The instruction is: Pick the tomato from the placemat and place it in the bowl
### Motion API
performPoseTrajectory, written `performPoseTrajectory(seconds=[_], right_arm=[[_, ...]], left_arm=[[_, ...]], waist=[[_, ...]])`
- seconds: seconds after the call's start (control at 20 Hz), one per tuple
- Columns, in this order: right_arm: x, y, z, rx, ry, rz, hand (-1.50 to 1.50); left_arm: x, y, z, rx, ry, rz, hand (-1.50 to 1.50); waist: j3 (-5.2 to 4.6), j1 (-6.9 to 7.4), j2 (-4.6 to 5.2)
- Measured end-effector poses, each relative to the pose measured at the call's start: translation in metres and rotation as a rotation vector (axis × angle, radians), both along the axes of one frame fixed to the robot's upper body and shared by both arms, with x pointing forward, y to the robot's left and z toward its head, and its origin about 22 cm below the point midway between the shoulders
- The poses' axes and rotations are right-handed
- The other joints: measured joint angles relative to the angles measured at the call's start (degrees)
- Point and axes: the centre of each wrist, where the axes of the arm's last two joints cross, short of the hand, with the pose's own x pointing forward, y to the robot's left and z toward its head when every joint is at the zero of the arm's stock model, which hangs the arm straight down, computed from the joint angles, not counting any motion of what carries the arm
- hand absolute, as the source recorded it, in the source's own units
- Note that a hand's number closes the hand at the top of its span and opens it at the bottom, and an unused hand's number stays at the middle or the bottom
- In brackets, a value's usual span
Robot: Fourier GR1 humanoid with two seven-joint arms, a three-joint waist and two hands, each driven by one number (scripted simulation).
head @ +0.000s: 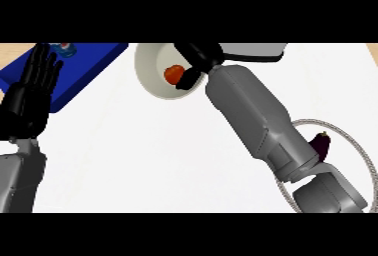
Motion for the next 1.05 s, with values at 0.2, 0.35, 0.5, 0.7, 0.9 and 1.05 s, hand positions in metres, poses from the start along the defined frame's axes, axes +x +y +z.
performPoseTrajectory(seconds=[0.2, 0.35, 0.5, 0.7, 0.9, 1.05], right_arm=[[0.007, -0.005, 0.016, 0.159, -0.037, -0.012, -1.5], [0.018, -0.026, 0.031, 0.257, -0.049, -0.049, -1.5], [0.028, -0.051, 0.048, 0.333, -0.042, -0.073, -1.5], [0.04, -0.095, 0.073, 0.397, -0.031, -0.07, -1.5], [0.045, -0.144, 0.088, 0.444, -0.029, -0.057, -1.5], [0.046, -0.177, 0.102, 0.462, -0.024, -0.052, -1.5]], left_arm=[[-0.003, 0.004, -0.004, 0.002, 0.002, 0.017, 0.0], [0.0, 0.007, 0.0, 0.002, -0.001, 0.025, 0.0], [-0.001, 0.007, -0.001, 0.001, 0.003, 0.026, 0.0], [-0.003, 0.007, -0.003, -0.002, 0.002, 0.023, 0.0], [-0.002, 0.004, -0.002, -0.003, 0.0, 0.023, 0.0], [-0.002, 0.004, 0.0, -0.001, -0.004, 0.016, 0.0]], waist=[[-0.01, -1.0, -0.16], [-0.02, -1.52, -0.14], [-0.01, -1.73, -0.21], [-0.01, -1.64, -0.11], [0.02, -1.57, 0.04], [0.03, -1.06, 0.32]])
